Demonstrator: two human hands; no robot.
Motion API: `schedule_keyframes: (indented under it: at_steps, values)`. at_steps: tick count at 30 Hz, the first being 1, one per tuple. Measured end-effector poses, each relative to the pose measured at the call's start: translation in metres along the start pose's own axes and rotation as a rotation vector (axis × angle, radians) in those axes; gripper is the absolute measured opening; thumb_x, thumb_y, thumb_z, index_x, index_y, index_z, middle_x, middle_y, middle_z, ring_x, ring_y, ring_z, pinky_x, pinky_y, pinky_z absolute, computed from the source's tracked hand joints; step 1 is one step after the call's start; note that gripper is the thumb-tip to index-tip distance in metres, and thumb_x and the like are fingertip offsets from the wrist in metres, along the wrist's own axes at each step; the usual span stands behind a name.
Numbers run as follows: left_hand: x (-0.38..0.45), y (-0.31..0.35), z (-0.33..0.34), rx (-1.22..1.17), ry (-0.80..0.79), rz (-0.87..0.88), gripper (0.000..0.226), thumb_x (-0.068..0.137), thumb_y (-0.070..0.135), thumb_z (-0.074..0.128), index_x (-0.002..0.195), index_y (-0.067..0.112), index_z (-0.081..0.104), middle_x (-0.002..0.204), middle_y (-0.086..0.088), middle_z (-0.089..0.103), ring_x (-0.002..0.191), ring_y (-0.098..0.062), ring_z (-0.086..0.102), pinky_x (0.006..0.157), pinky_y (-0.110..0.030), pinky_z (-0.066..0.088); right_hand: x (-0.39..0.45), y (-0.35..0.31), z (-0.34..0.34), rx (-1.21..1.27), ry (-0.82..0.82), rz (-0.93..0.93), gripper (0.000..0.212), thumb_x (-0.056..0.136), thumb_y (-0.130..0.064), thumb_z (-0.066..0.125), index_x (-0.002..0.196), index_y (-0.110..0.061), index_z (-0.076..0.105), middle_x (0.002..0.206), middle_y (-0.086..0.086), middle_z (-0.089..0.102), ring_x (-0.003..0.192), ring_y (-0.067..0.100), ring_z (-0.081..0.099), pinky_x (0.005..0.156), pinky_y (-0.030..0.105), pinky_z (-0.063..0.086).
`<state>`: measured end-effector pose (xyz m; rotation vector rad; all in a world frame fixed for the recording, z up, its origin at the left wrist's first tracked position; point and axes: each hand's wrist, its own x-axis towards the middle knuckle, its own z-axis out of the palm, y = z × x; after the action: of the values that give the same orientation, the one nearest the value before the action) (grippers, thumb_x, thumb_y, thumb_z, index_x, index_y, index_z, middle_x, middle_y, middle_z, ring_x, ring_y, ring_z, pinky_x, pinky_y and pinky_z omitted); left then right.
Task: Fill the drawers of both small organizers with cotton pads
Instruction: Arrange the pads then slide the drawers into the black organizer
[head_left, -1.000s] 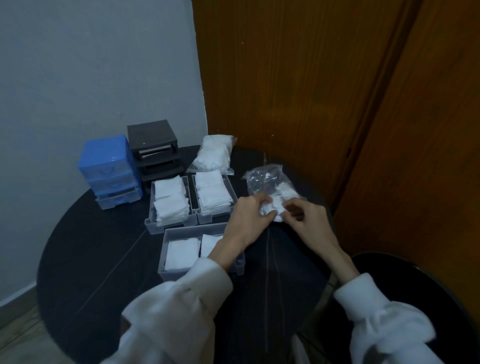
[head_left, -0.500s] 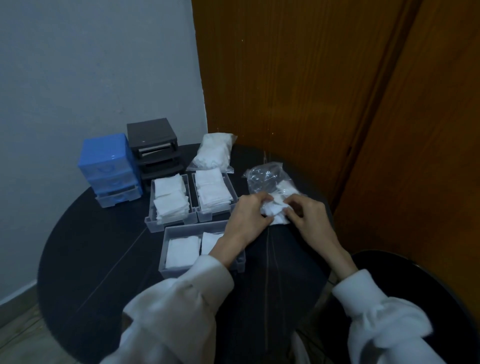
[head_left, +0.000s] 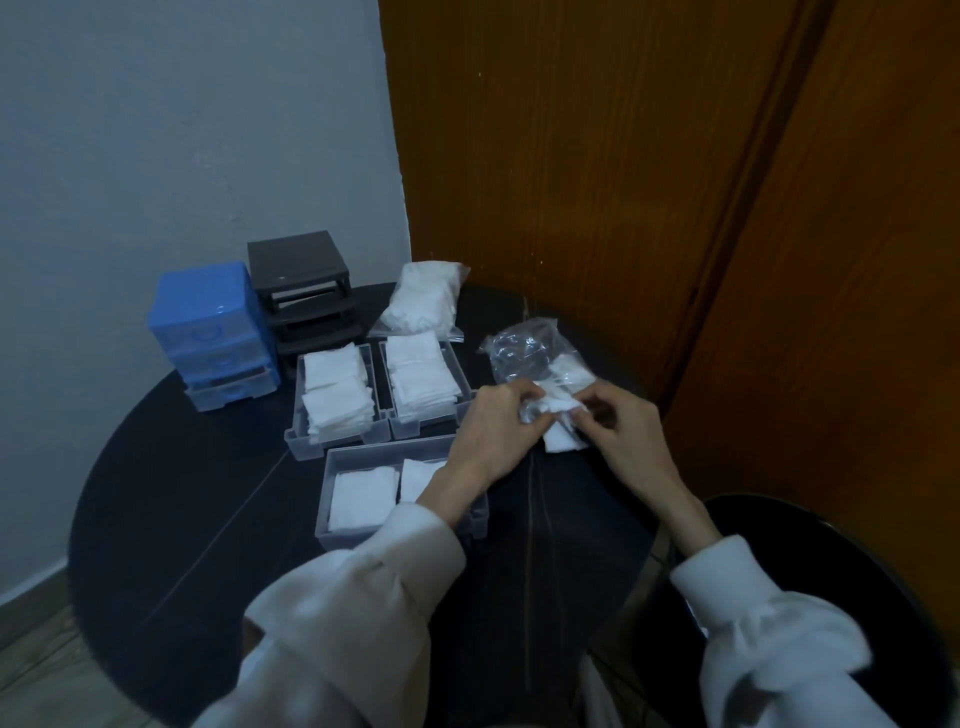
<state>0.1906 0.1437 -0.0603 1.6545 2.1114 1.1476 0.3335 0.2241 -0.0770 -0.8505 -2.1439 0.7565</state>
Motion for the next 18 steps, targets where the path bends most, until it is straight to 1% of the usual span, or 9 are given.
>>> schedule_keyframes:
  at_steps: [4,7,8,11,12,15,18]
  values:
    - [0.0001,0.0013,-0.0017,0.004,-0.040,-0.001,0.031,0.089,0.033,0.061,0.112,0.013,0.065,0.100,-0.009,0.069,0.084,-0.014,0.060,0.074,-0.023,0.045,0.0006,0.0026,0.0019,0.009,-0.004,0.032,0.003,0.086,-0.011,0.064,0.086,-0.014,0.065,0.082,0.006,0.065,0.077,0.017,0.060,0.067,0.024,0.041]
    - [0.0006,0.0016,-0.0026,0.004,-0.061,-0.003,0.027,0.093,0.026,0.054,0.114,0.013,0.065,0.106,-0.009,0.068,0.091,-0.018,0.061,0.081,-0.025,0.046,0.0014,0.0055,0.0023,0.005,-0.004,0.056,0.003,0.086,-0.012,0.063,0.088,-0.013,0.066,0.084,0.006,0.066,0.078,0.018,0.061,0.068,0.023,0.041]
    - [0.0010,0.0012,-0.0022,0.010,-0.064,-0.004,0.027,0.093,0.024,0.054,0.115,0.013,0.064,0.108,-0.010,0.068,0.094,-0.020,0.062,0.083,-0.027,0.047,0.0014,0.0056,0.0021,0.003,-0.001,0.061,0.004,0.086,-0.012,0.063,0.089,-0.012,0.066,0.084,0.005,0.066,0.078,0.017,0.061,0.068,0.020,0.041]
    - [0.0014,0.0005,0.0000,0.033,-0.059,-0.006,0.027,0.090,0.019,0.057,0.116,0.013,0.064,0.109,-0.010,0.068,0.095,-0.023,0.063,0.083,-0.031,0.049,0.0007,0.0039,0.0014,0.018,0.005,0.070,0.004,0.086,-0.010,0.063,0.089,-0.011,0.066,0.083,0.005,0.066,0.077,0.015,0.061,0.064,0.009,0.039]
    - [0.0016,0.0002,0.0002,0.041,-0.057,-0.007,0.028,0.089,0.018,0.059,0.116,0.013,0.064,0.110,-0.009,0.068,0.096,-0.022,0.063,0.084,-0.030,0.049,0.0003,0.0031,0.0012,0.028,0.001,0.077,0.005,0.085,-0.010,0.063,0.089,-0.010,0.067,0.084,0.005,0.066,0.078,0.014,0.061,0.064,0.007,0.039]
    - [0.0023,-0.0011,0.0006,0.053,-0.052,-0.013,0.032,0.083,0.014,0.066,0.115,0.014,0.065,0.112,-0.006,0.068,0.098,-0.019,0.063,0.085,-0.025,0.048,-0.0012,0.0006,0.0000,0.043,-0.007,0.087,0.006,0.086,-0.010,0.063,0.091,-0.011,0.067,0.085,0.003,0.065,0.078,0.010,0.060,0.065,0.006,0.039]
    - [0.0027,-0.0011,0.0002,0.047,-0.047,-0.010,0.034,0.081,0.017,0.069,0.114,0.013,0.065,0.111,-0.005,0.068,0.095,-0.017,0.063,0.081,-0.018,0.044,-0.0025,-0.0021,-0.0027,0.091,0.004,0.100,0.007,0.087,-0.010,0.062,0.089,-0.014,0.066,0.083,-0.001,0.064,0.076,0.006,0.059,0.065,0.006,0.041]
